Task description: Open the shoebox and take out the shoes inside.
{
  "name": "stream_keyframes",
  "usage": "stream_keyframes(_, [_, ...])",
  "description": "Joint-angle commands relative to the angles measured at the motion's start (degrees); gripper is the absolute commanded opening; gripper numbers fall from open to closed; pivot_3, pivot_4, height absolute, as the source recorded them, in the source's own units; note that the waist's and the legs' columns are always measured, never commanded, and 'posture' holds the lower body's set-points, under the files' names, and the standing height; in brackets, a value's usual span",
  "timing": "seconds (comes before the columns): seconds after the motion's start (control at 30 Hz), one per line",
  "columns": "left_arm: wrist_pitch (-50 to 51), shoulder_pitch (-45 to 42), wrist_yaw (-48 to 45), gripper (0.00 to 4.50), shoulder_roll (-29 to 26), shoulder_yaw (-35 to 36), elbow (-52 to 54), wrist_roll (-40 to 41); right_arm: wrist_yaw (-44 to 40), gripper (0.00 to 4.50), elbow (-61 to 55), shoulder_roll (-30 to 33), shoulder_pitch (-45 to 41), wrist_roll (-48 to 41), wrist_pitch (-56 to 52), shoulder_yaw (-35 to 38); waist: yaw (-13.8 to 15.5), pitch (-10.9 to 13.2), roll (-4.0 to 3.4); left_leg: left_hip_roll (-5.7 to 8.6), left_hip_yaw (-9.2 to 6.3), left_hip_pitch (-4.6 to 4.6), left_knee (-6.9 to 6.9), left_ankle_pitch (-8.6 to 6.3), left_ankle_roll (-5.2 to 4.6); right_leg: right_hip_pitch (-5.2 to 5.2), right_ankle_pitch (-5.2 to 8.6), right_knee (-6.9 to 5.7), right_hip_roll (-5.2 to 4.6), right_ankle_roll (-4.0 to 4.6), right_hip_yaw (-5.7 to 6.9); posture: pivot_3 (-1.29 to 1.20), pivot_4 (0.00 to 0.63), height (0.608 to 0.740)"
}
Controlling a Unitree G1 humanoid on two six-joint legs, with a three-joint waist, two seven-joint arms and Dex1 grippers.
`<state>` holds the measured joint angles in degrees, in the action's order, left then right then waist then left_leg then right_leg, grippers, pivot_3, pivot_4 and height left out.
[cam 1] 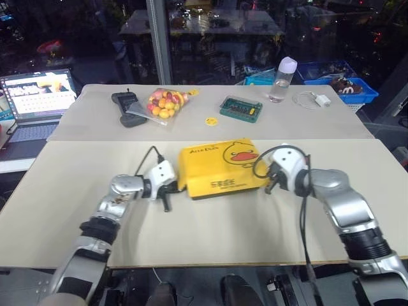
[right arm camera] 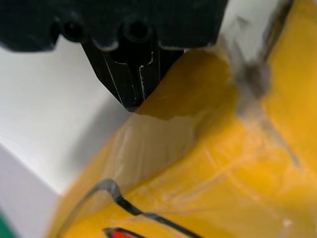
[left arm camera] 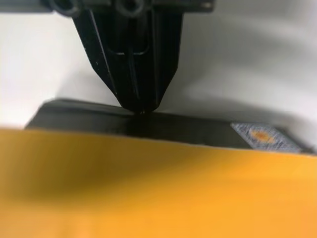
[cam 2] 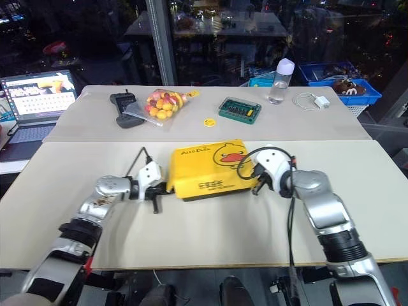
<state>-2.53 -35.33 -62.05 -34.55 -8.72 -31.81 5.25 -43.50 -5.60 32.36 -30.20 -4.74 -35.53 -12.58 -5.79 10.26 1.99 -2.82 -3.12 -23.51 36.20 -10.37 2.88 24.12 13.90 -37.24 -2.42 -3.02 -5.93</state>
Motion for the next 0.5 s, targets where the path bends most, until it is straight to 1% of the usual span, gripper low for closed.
stream_keyframes(0.03, [-1.9,1.2,-2.3,0.0,-4.0,2.8,2.2,0.9,-1.3,0.04,-4.3,-5.4,-2.5,-0.9,0.4,-5.4,0.1,0.0,-0.01,0.01,-0.02,-0.11,-0.01,0.01,-0.02,0.08,0.01,-0.03,0.0,0.0,0.0,0.0,0.15,0.715])
stream_keyframes(0.17, [-1.6,3.7,-2.9,0.0,-5.6,3.7,4.1,1.0,0.3,0.04,-1.3,-7.5,-3.1,1.0,1.6,-6.0,0.8,0.0,-0.01,0.0,-0.01,-0.28,-0.02,0.01,-0.02,0.17,0.02,0.03,0.0,0.0,0.01,0.0,0.15,0.715])
stream_keyframes(0.23, [-0.6,5.3,-2.9,0.0,-5.4,4.0,6.2,1.3,0.8,0.04,-0.1,-8.0,-3.4,1.7,2.0,-5.6,1.7,0.0,-0.01,0.01,0.0,-0.32,0.0,0.01,-0.02,0.15,0.02,0.07,-0.02,-0.01,0.02,0.0,0.15,0.715])
stream_keyframes(0.33, [0.9,7.5,-2.4,0.0,-4.5,4.3,9.4,1.6,1.8,0.04,1.2,-8.4,-3.9,2.4,2.2,-4.6,2.1,0.0,-0.01,0.01,0.01,-0.3,0.0,0.01,-0.02,0.15,0.02,0.06,-0.02,0.0,0.04,0.0,0.15,0.715])
stream_keyframes(0.5, [1.8,7.3,-1.4,0.0,-3.5,4.9,9.1,1.0,-0.5,0.04,-0.8,-5.7,-3.3,1.8,1.0,-3.6,2.7,0.0,-0.01,0.0,0.0,-0.3,0.07,0.02,-0.02,0.13,0.02,0.03,-0.02,0.01,0.07,0.0,0.15,0.715])
